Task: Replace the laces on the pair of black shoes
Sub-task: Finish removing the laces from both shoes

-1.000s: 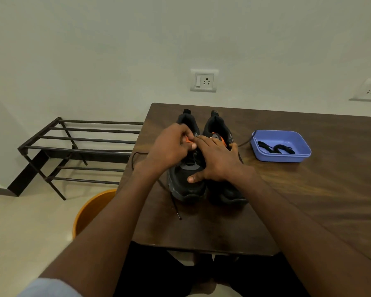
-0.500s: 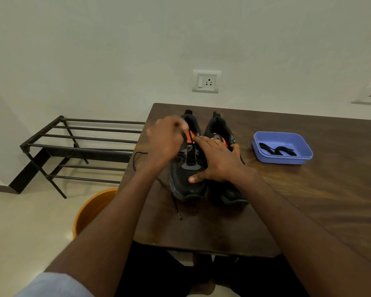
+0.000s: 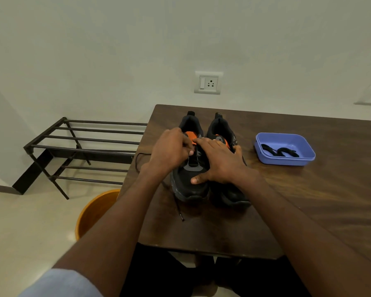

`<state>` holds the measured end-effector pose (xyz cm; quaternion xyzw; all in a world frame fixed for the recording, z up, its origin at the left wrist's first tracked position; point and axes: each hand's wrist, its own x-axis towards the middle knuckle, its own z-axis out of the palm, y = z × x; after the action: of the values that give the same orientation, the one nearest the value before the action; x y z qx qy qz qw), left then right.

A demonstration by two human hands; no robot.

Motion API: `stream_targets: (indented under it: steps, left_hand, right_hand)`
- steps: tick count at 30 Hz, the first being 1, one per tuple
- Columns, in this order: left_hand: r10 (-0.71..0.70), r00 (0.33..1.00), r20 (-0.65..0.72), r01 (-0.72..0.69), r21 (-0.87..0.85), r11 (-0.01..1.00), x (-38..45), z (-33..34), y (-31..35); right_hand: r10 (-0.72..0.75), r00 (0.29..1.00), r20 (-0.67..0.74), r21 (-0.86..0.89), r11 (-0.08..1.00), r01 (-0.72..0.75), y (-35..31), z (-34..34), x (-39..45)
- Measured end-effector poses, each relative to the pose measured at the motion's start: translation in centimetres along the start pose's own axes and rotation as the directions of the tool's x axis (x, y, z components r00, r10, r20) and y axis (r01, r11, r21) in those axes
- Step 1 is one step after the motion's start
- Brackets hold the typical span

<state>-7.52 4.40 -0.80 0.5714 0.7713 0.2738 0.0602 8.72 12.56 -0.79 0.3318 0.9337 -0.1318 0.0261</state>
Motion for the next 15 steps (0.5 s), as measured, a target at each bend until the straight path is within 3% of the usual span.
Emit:
stream_targets:
  steps: [2, 4, 5, 6, 7, 8, 9, 10, 12, 13, 15]
  left_hand:
    - [-0.207, 0.974, -0.095, 0.183, -0.216, 0.959, 0.2, -0.3, 0.3]
    - [-0.439, 0.893, -0.095, 0.318, -0.555, 0.769, 0.4, -0.8, 0.8]
    - [-0.527, 0.85, -0.016, 0.346, -0.737, 0.581, 0.4, -1.1, 1.1]
    - [-0.565, 0.818, 0.109, 0.343, -0.88, 0.327, 0.3, -1.5, 1.3]
    - [-0.562, 0.798, 0.219, 0.316, -0.945, 0.081, 0.2, -2.2, 1.4]
    - [-0.556, 0.785, 0.275, 0.286, -0.956, -0.068, 0.1, -2.6, 1.1]
    - [-0.566, 0.774, 0.285, 0.29, -0.953, -0.082, 0.1, -3.2, 0.9]
    - [-0.578, 0.775, 0.255, 0.34, -0.939, 0.042, 0.2, -3.6, 0.4]
    - [-0.52, 0.831, 0.197, 0.469, -0.75, 0.466, -0.2, -4.3, -0.1]
    - [-0.461, 0.862, 0.212, 0.483, -0.624, 0.615, -0.4, -4.6, -0.2]
    - [-0.355, 0.894, 0.274, 0.445, -0.449, 0.775, -0.7, -4.7, -0.4]
  right_hand:
    - [0.007, 1.0, 0.009, 0.004, 1.0, -0.007, 0.0, -0.2, -0.1]
    - [0.008, 1.0, 0.015, 0.014, 1.0, -0.009, 0.0, -0.3, -0.1]
    - [0.009, 1.0, 0.016, 0.015, 1.0, -0.009, -0.1, -0.4, -0.1]
    - [0.01, 1.0, 0.017, 0.014, 1.0, -0.01, -0.1, -0.4, -0.2]
    - [0.011, 1.0, 0.018, 0.015, 1.0, -0.011, -0.1, -0.5, -0.3]
    - [0.013, 1.0, 0.018, 0.018, 1.0, -0.014, -0.1, -0.5, -0.3]
    - [0.016, 1.0, 0.017, 0.017, 1.0, -0.016, -0.2, -0.5, -0.3]
    - [0.016, 1.0, 0.018, 0.013, 1.0, -0.016, -0.2, -0.5, -0.2]
    - [0.009, 0.999, 0.031, 0.01, 1.0, -0.009, -0.3, -0.6, -0.1]
    - [0.007, 0.999, 0.038, 0.021, 1.0, -0.008, -0.4, -0.6, 0.0]
    - [0.016, 0.999, 0.028, 0.071, 0.997, -0.017, -0.8, -0.6, 0.0]
